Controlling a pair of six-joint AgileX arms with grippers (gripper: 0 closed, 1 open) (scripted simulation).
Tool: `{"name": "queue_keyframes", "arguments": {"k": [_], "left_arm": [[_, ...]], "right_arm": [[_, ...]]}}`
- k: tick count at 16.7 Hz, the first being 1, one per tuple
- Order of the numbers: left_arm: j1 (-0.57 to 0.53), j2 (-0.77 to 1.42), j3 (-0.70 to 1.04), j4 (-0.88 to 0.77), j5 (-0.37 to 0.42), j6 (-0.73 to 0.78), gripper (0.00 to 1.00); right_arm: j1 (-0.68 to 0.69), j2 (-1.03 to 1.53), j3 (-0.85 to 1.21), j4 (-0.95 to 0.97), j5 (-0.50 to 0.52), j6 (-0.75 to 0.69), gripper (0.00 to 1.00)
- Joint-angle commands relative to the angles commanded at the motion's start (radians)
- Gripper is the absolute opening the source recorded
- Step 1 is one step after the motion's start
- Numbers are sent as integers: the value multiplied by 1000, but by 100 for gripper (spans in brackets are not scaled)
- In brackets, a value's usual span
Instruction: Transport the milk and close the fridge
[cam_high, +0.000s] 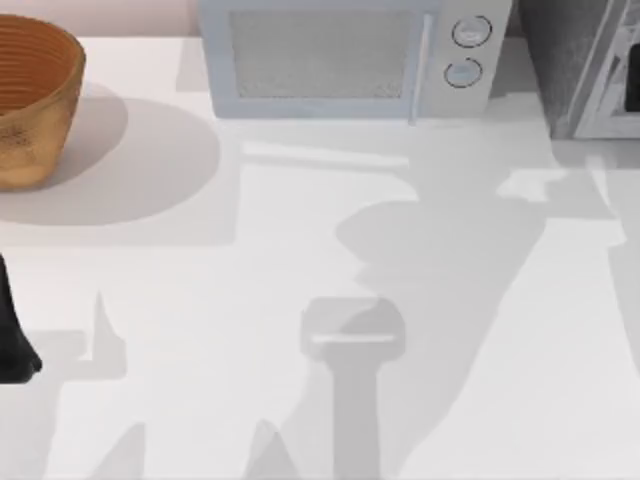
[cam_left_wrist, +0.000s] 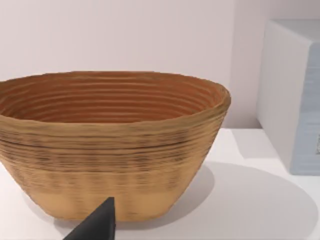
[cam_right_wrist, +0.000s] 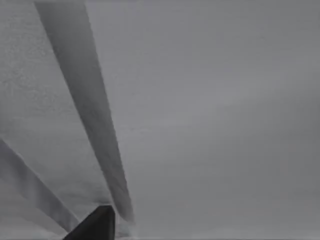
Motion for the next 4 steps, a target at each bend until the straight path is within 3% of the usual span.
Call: {"name": "queue_keyframes", "arguments": {"k": [4], "left_arm": [[0, 0, 0, 0, 0, 0, 100]], "right_arm": [[0, 55, 65, -15, 2, 0, 100]]}}
